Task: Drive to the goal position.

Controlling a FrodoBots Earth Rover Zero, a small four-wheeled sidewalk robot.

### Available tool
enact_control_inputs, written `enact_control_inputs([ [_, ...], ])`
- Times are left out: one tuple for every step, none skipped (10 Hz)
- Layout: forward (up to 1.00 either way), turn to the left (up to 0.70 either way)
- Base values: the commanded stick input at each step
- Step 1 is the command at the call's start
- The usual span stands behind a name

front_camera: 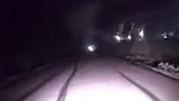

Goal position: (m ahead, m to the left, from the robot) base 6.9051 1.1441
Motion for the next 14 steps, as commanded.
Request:
enact_control_inputs([
  [1.0,0.0],
  [1.0,0.0],
  [1.0,0.0],
  [1.0,0.0],
  [1.0,0.0],
  [1.0,0.0],
  [1.0,0.0],
  [1.0,0.0],
  [1.0,0.0],
  [1.0,0.0],
  [1.0,0.0],
  [1.0,0.0],
  [1.0,0.0],
  [1.0,0.0],
])
